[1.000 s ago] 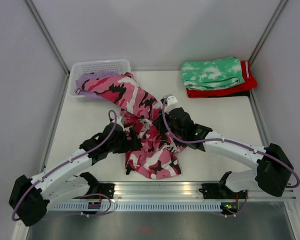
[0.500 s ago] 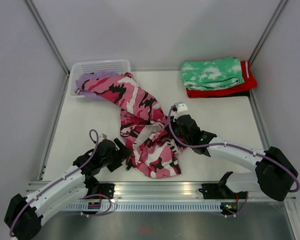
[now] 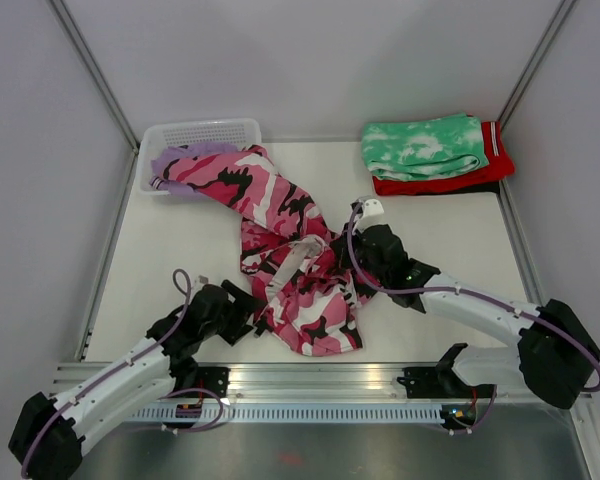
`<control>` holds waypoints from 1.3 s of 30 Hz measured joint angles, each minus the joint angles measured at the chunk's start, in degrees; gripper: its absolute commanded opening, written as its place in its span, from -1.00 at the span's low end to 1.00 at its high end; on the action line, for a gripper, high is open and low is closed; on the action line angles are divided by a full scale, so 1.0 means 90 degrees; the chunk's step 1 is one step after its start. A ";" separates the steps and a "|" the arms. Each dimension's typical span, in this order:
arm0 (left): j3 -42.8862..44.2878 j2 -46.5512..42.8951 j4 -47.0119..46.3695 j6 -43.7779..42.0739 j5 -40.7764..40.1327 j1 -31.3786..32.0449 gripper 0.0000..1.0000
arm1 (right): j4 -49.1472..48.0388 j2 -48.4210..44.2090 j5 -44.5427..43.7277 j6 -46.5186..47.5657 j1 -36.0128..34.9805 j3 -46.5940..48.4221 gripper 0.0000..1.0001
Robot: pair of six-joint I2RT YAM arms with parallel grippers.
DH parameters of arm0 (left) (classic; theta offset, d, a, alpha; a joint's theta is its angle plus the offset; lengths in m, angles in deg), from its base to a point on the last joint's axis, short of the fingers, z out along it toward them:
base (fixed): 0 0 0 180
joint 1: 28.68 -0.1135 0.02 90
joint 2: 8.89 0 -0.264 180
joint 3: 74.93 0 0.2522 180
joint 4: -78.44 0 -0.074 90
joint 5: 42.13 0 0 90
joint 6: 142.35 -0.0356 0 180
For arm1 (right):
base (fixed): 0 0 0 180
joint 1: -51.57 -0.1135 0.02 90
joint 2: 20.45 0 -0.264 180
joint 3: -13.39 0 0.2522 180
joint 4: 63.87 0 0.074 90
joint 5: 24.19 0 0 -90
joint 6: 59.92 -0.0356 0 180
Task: Fold and stack the trousers
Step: Flatten the trousers out
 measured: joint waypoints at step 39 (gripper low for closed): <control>0.4235 0.0296 0.5270 -0.2113 -0.2681 -0.2378 -0.95 | -0.0629 0.6045 0.3043 0.0109 -0.1481 0.7354 -1.00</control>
